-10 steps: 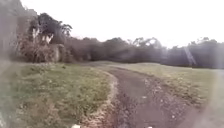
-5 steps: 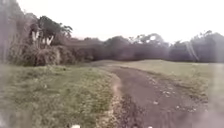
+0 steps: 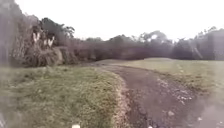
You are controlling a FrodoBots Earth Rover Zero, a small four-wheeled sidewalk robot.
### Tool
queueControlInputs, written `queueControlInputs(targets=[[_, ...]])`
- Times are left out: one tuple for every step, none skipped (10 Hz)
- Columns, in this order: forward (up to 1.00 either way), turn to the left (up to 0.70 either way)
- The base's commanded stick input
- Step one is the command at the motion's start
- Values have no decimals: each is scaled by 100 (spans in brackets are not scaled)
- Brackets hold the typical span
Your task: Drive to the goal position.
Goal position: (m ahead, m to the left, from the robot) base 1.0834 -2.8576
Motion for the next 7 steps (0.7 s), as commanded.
queueControlInputs(targets=[[70, 33], [70, 33], [70, 30], [70, 17], [70, 3], [70, 3], [70, 2]])
